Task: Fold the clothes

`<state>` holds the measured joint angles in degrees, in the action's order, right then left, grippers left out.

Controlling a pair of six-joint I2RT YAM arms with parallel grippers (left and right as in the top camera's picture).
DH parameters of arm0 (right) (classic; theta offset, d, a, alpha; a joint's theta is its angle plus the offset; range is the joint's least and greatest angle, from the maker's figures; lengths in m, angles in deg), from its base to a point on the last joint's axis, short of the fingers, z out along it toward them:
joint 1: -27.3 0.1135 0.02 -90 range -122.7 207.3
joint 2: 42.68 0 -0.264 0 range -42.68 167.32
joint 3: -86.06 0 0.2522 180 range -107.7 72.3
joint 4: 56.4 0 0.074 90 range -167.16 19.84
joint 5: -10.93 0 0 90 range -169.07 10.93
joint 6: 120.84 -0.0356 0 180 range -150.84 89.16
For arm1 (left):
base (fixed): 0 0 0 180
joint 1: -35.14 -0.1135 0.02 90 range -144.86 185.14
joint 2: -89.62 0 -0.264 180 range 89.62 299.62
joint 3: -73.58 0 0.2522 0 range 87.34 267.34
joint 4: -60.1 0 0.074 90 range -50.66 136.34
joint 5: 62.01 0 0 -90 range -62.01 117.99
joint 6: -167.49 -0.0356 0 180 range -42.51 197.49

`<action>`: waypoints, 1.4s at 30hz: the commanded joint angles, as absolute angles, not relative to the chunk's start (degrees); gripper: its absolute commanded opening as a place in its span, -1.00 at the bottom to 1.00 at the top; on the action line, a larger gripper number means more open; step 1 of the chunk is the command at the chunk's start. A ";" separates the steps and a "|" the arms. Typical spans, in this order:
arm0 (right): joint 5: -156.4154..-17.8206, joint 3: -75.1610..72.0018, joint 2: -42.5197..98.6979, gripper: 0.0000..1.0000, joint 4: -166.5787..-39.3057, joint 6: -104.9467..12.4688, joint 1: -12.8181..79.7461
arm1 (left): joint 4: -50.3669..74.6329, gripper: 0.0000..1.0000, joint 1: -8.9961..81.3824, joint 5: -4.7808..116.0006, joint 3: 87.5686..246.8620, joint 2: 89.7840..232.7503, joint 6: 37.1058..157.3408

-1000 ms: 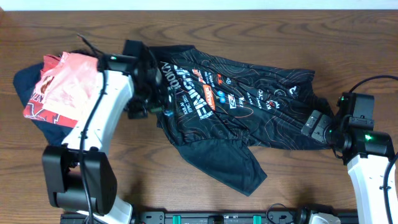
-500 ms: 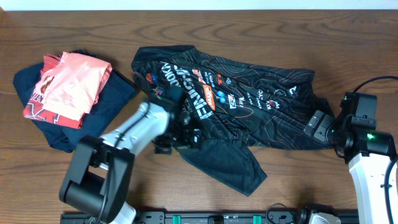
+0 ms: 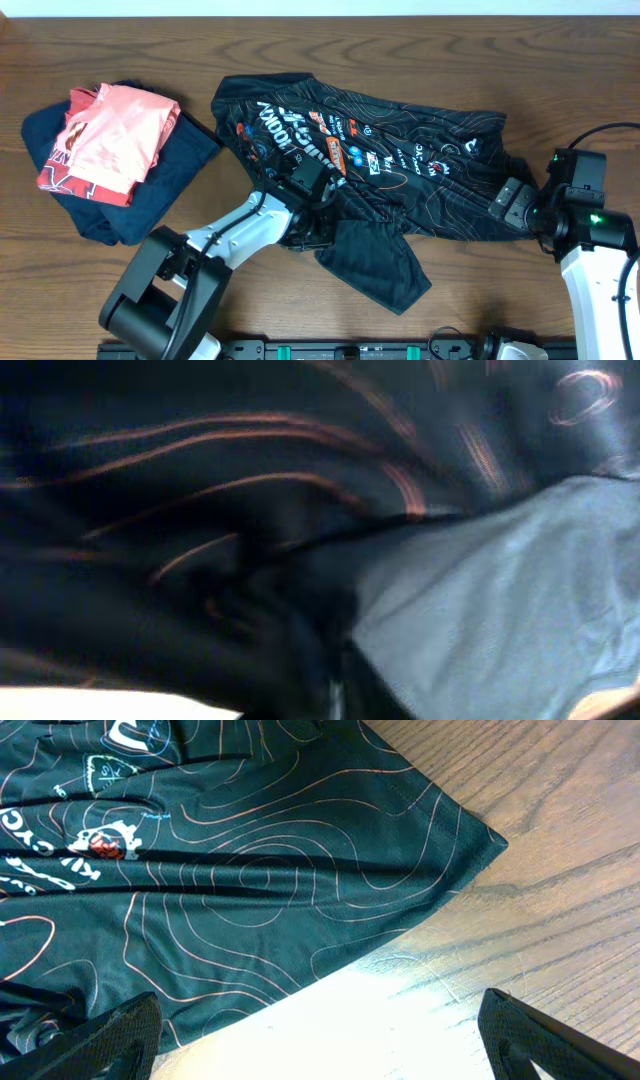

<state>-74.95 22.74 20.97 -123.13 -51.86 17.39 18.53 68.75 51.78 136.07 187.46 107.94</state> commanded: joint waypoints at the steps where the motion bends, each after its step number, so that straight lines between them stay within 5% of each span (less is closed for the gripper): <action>1: -74.34 21.84 21.46 0.98 -123.76 -52.66 16.71 | 15.01 -0.88 66.19 50.58 135.89 188.34 107.09; 19: -74.54 31.76 35.16 0.96 -114.76 -61.67 13.34 | -4.47 -0.88 40.79 49.21 137.71 167.29 93.76; 32: -74.15 34.47 43.29 0.90 -108.88 -64.05 9.13 | -5.25 -0.88 39.18 49.23 137.71 167.03 93.78; 36: -73.88 36.11 44.51 0.46 -103.39 -66.00 9.08 | -5.25 -0.89 39.18 49.23 137.71 167.03 93.78; 39: -73.73 36.09 44.56 -0.89 -102.41 -66.00 9.08 | -5.25 -0.88 39.18 49.23 137.71 167.03 93.78; 42: -73.75 35.83 44.49 -0.98 -102.54 -65.98 9.04 | -4.55 -0.88 39.18 49.25 137.71 167.00 93.76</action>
